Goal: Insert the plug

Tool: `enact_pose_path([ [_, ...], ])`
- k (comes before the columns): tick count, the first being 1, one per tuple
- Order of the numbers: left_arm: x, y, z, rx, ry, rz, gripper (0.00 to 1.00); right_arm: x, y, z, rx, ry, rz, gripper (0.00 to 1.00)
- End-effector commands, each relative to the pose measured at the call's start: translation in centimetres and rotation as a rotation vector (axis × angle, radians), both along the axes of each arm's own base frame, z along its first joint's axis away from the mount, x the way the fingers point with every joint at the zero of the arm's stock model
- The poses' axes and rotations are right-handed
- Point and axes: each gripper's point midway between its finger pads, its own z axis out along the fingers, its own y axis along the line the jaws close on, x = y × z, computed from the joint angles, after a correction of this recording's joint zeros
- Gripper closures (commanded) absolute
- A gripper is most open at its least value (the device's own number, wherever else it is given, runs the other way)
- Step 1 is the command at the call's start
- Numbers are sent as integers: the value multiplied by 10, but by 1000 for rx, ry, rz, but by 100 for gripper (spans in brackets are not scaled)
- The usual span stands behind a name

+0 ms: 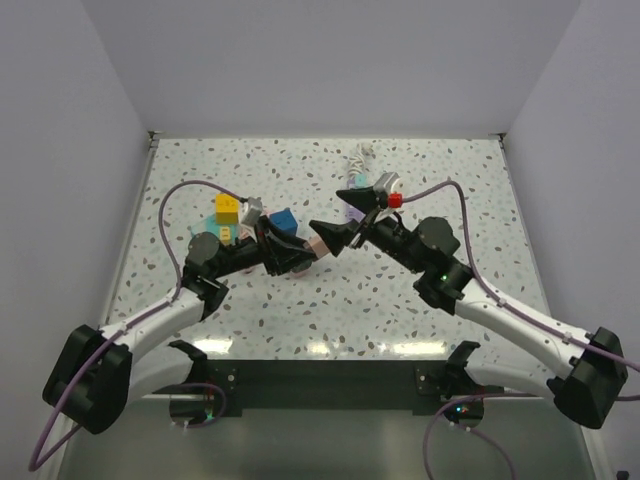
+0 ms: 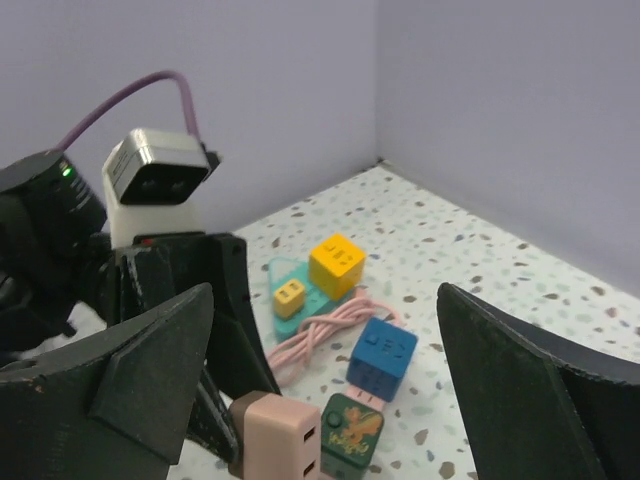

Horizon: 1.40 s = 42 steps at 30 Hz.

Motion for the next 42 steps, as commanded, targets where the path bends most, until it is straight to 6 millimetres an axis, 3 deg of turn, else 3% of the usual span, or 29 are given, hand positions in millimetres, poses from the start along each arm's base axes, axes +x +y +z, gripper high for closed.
enact_pose_path([
  [1,-7,0,32,-26,-138,-39,100,-39,19,19,60,30,336,5],
  [3,-9,0,34,-15,-162,-56,100,-31,11,17,70,69,373,10],
  [4,-9,0,33,-7,-161,-57,100,-41,11,15,54,71,459,11],
  [6,-9,0,35,1,-188,-55,100,-32,2,11,72,133,493,14],
  [7,-11,1,36,2,-195,-59,100,-41,0,14,72,117,565,15],
  [9,-13,0,38,2,-220,-70,100,-39,-6,9,88,155,603,19],
  [16,-19,2,45,-11,-258,-80,100,-41,4,-14,71,280,733,30],
  [32,-19,3,59,-33,-305,-66,100,-49,2,-45,-29,333,763,30],
  [42,-19,3,61,-45,-318,-67,100,-53,9,-50,-40,356,806,32],
])
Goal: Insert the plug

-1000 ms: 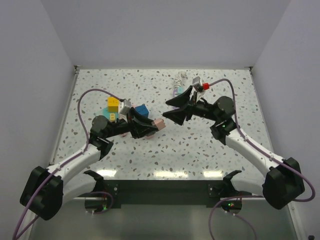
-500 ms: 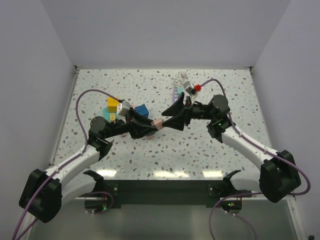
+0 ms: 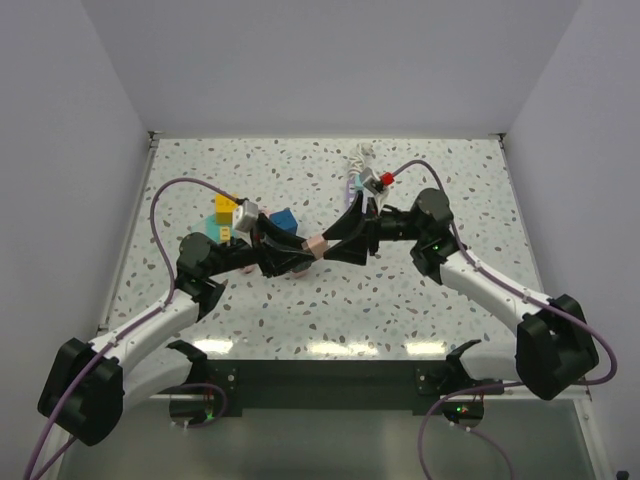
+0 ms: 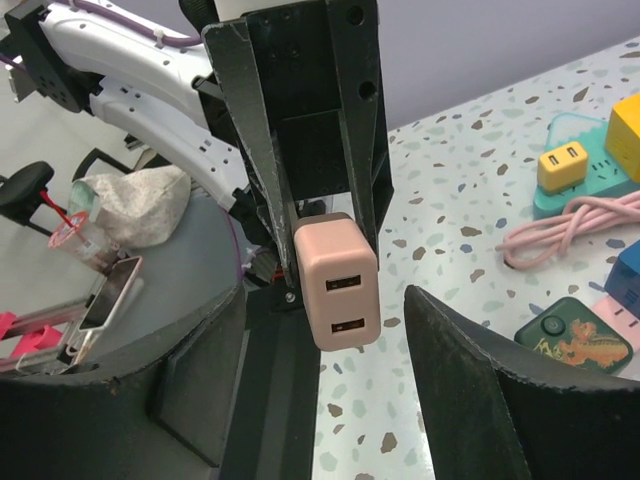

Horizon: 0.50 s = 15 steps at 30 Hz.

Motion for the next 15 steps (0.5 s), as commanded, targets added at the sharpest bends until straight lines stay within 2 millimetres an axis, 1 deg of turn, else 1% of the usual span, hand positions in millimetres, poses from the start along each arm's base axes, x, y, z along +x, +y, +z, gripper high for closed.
enact_pose_path([
  [1,-1,1,30,-51,-113,-3,100,-9,5,14,15,-46,61,33],
  [4,-1,0,30,-54,-114,-14,100,-14,7,15,22,-56,74,37],
  [5,0,0,29,-54,-114,-14,100,-14,7,16,23,-56,72,41],
  [8,2,-1,25,-51,-101,-11,100,-17,7,20,34,-59,85,48],
  [9,3,-1,24,-49,-97,-10,100,-19,8,23,46,-74,91,52],
  [11,5,-2,23,-49,-94,-7,100,-20,9,22,52,-61,103,59],
  [12,6,-3,21,-46,-82,-8,100,-19,9,24,59,-65,101,70],
  [13,7,-3,21,-47,-79,-4,98,-17,9,24,60,-61,94,77],
  [14,10,-3,17,-41,-65,1,90,-16,10,24,60,-55,90,83],
  [15,11,-4,17,-40,-63,2,87,-15,10,23,59,-50,85,96],
])
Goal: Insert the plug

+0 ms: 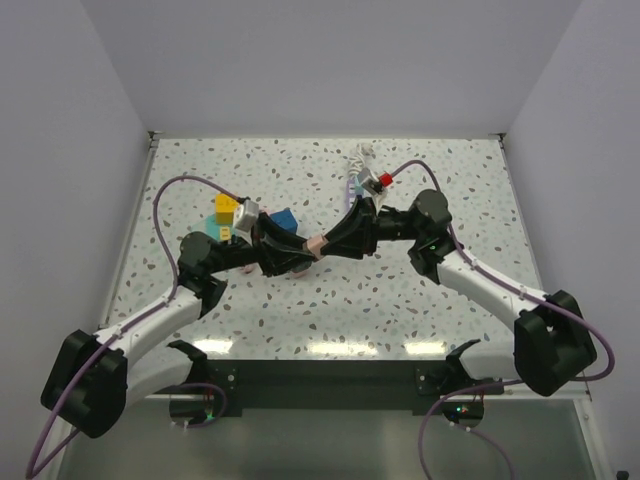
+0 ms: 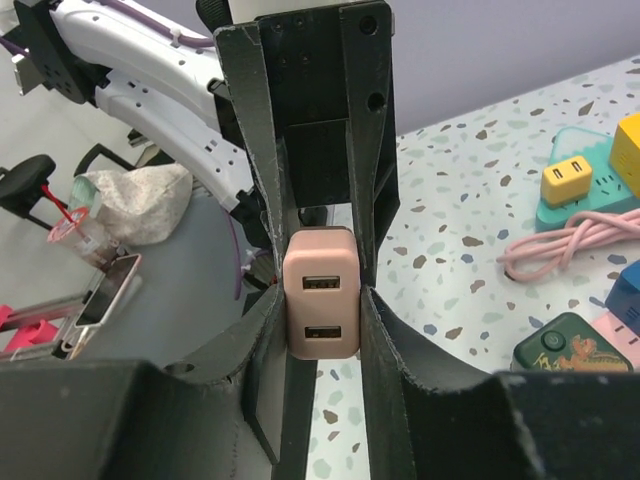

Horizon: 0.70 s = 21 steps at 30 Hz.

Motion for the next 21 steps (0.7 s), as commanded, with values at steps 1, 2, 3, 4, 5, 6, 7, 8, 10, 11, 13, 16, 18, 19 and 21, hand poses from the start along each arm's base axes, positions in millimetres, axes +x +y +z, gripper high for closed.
enact_pose_path([
  [1,16,0,13,-26,-41,56,84,-6,5,22,43,-27,38,100],
  [2,17,-1,12,-23,-35,58,71,-5,5,22,44,-23,32,100],
  [3,19,-1,9,-20,-26,65,64,-4,6,22,43,-19,28,100],
  [4,22,-1,7,-17,-21,78,49,-2,6,24,46,-20,19,100],
  [5,24,-1,4,-8,-5,88,44,1,6,25,48,-22,2,100],
  [6,28,0,1,2,-3,103,38,2,5,25,35,-7,-15,100],
  [7,32,1,-1,5,3,128,34,6,3,30,33,-15,-38,100],
  [8,34,2,-6,22,23,146,29,12,1,32,26,-57,-70,100],
  [10,44,7,-13,36,31,212,22,28,-5,35,-40,-89,-178,100],
  [11,46,10,-17,49,47,239,14,31,-8,25,-100,-44,-212,100],
  [13,55,17,-24,64,56,316,5,53,-15,35,-128,-67,-339,100],
  [16,67,31,-41,109,108,430,0,93,-31,24,-256,-30,-564,100],
  [18,73,40,-41,119,105,491,0,113,-44,5,-356,19,-686,100],
  [19,77,47,-48,137,127,540,0,133,-54,-3,-404,26,-792,100],
  [21,80,55,-46,141,121,593,0,146,-64,-24,-495,66,-865,100],
])
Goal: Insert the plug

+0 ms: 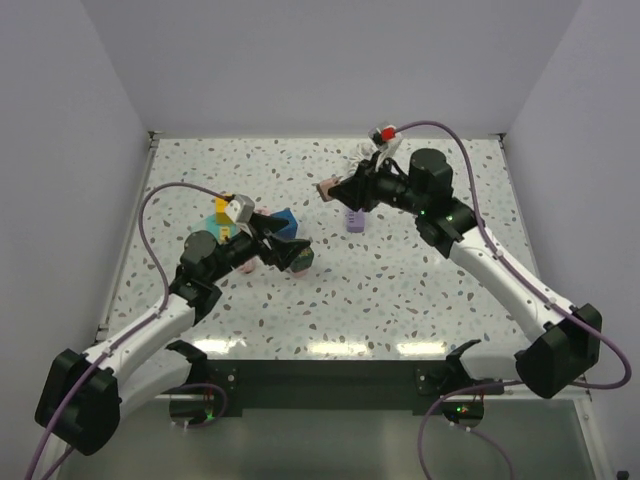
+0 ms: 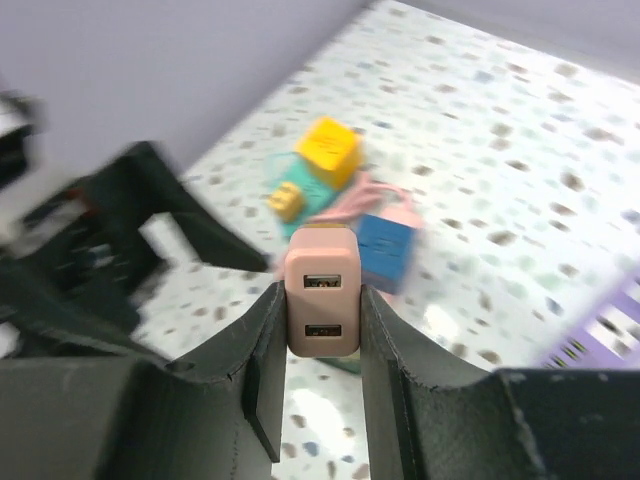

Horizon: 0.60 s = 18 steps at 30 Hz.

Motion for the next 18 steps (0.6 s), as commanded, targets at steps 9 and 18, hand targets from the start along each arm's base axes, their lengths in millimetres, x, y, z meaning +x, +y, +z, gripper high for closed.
enact_pose_path([
  [9,34,59,-20,100,43,386,0,98,-72,-128,-487,234,-574,100],
  [18,35,61,-27,119,62,403,0,125,-84,-156,-605,273,-683,100],
])
